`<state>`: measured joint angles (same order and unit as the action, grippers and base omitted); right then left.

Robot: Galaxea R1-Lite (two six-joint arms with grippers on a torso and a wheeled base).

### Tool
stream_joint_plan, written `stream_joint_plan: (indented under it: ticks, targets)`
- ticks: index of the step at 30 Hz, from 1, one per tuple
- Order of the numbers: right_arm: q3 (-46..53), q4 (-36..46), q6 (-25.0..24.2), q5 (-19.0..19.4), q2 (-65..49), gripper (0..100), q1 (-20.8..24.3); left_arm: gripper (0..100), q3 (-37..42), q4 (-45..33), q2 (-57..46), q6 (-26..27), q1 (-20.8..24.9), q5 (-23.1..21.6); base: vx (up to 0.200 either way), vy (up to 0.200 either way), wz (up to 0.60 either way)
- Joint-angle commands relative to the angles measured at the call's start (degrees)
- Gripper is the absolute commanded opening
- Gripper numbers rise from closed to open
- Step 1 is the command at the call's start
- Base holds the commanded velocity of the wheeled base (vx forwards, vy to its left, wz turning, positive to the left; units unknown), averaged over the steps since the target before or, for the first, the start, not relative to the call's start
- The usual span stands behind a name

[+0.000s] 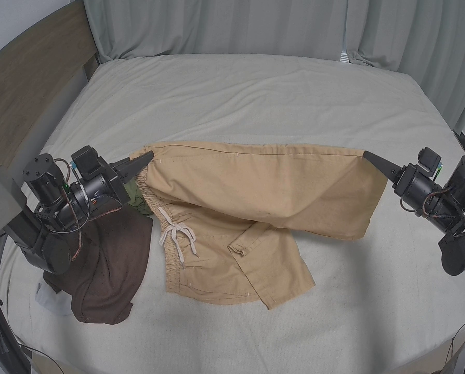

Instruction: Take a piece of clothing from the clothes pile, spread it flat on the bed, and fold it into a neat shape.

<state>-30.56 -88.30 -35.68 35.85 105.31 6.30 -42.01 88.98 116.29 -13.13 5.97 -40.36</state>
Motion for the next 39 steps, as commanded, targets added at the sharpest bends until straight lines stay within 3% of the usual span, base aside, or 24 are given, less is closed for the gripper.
stream_joint_plan:
  ticks: [1, 19, 39]
  targets:
    - [-0.8, 0.0, 0.1, 0.0, 0.2, 0, -1.1, 0, 0.1, 0.1, 0.1, -0.1, 0.0, 0.0, 0.000, 0.000, 0.00]
    - [-2.0, 0.1, 0.0, 0.1, 0.6, 0, -4.3, 0, -0.1, 0.1, 0.6, -0.1, -0.6, 0.0, 0.000, 0.000, 0.00]
    - [-6.0, 0.1, 1.4, 0.1, 4.6, 0, -3.4, 0, -0.4, 0.1, 3.8, -0.1, -1.4, 0.1, 0.000, 0.000, 0.00]
